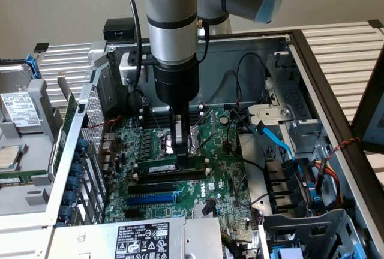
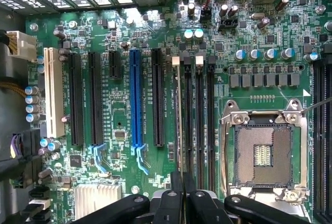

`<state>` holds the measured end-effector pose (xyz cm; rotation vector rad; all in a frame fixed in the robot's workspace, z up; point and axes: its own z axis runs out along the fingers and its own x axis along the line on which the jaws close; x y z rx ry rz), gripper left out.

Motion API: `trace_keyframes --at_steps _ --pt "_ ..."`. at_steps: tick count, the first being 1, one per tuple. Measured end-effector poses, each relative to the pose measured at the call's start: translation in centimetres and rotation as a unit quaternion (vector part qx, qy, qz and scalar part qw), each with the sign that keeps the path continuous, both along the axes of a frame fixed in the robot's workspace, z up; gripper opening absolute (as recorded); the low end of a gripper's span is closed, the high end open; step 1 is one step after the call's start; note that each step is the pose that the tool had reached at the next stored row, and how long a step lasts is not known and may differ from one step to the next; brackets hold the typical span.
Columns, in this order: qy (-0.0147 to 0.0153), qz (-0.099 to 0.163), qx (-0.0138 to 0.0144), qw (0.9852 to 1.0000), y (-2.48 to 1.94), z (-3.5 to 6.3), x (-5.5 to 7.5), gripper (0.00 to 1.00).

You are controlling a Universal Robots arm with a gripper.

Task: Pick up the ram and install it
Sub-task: 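Insert the ram into the slot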

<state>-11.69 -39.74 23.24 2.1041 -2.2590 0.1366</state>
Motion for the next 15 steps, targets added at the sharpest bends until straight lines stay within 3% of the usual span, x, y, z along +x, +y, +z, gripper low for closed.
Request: trace_keyframes --at_steps 15 --pt "0.0 0.0 0.0001 1.0 -0.11 -0.02 -0.03 0.12"
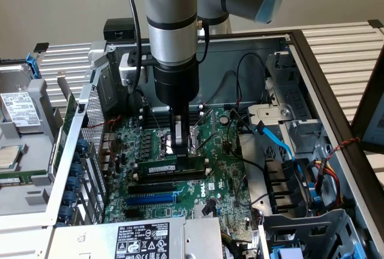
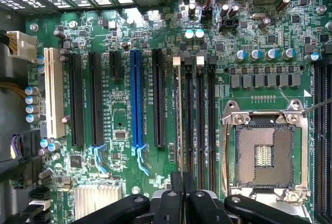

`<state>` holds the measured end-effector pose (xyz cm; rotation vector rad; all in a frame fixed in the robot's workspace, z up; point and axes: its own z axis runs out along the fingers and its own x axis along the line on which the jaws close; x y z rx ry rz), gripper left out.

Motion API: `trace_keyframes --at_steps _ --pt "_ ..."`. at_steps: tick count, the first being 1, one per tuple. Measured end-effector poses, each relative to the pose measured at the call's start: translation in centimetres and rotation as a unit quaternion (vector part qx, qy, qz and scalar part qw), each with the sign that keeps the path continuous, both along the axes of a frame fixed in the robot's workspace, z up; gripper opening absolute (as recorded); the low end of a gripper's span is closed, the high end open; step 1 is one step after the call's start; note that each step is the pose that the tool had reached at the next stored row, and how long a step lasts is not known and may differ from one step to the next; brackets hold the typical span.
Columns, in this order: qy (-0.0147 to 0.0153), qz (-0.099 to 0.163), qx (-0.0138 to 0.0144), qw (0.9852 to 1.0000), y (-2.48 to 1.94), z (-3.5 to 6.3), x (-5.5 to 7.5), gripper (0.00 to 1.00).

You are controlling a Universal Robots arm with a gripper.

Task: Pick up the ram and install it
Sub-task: 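Insert the ram into the slot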

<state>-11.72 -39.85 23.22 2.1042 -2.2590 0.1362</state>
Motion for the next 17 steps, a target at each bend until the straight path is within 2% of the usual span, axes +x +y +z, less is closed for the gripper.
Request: trace_keyframes --at_steps 17 --pt "0.0 0.006 0.0 1.0 -0.03 -0.27 -0.12 0.12"
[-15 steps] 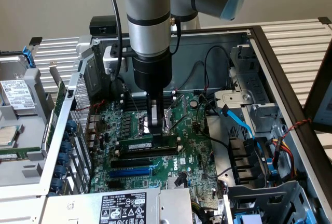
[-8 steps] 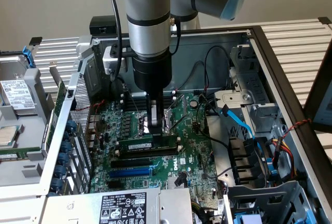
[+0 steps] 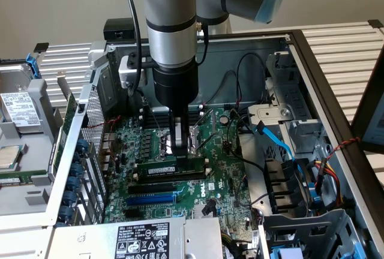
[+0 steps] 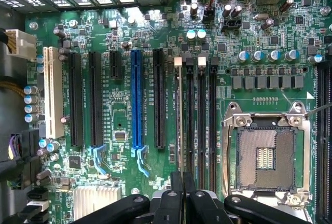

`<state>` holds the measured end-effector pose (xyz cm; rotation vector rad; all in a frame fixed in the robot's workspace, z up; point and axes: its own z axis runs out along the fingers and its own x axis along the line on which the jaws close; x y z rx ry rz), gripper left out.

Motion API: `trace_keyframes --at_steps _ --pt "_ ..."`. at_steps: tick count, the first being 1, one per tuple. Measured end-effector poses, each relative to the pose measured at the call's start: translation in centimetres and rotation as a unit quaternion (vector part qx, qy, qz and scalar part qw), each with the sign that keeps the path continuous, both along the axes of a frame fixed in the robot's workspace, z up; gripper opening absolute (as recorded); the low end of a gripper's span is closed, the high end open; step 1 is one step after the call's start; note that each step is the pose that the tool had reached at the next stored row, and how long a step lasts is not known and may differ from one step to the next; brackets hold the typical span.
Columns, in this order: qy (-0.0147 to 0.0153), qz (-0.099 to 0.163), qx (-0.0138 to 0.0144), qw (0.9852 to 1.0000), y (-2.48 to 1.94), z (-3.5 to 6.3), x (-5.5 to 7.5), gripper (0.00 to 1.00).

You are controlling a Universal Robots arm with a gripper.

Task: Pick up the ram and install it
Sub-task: 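Insert the ram into the slot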

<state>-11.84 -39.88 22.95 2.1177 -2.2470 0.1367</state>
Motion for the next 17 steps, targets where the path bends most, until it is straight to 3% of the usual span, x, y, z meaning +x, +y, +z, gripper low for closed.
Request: trace_keyframes --at_steps 14,17 --pt "0.0003 0.004 0.0 1.0 -0.16 -0.13 0.0 0.13" --pt "0.0057 0.004 0.0 1.0 -0.2 -0.13 -0.01 0.2"
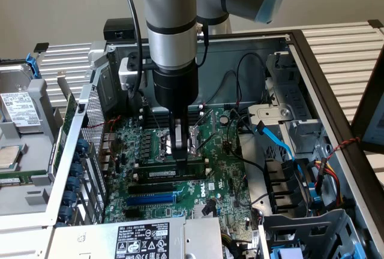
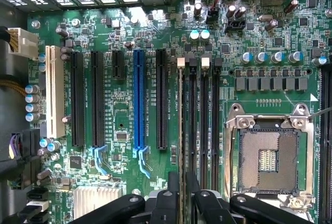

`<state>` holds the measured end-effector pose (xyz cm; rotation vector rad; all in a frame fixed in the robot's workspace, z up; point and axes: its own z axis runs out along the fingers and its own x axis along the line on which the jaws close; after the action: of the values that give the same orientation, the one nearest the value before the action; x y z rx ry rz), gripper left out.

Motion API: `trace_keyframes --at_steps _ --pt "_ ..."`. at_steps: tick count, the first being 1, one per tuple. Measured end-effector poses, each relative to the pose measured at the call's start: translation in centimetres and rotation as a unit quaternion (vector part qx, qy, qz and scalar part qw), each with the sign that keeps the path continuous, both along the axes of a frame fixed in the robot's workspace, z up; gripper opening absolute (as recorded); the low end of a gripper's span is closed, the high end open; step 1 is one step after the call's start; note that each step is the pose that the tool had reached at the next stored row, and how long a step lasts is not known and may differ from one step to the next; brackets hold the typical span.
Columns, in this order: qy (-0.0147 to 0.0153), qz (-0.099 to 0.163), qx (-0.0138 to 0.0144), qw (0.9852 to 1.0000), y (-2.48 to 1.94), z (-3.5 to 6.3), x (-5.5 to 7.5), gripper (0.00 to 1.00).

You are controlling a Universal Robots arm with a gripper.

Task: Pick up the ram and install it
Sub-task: 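Insert the ram into the slot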

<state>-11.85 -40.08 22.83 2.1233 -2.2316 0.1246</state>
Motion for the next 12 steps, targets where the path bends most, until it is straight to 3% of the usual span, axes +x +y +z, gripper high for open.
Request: trace_keyframes --at_steps 7,10,12 --pt "0.0163 0.0 0.0001 0.9999 -0.1 0.92 0.0 0.2" --pt "0.0204 0.0 0.0 0.9998 -0.14 1.46 0.0 0.2" --pt "0.0208 0.0 0.0001 0.9998 -0.15 1.56 0.0 0.2"
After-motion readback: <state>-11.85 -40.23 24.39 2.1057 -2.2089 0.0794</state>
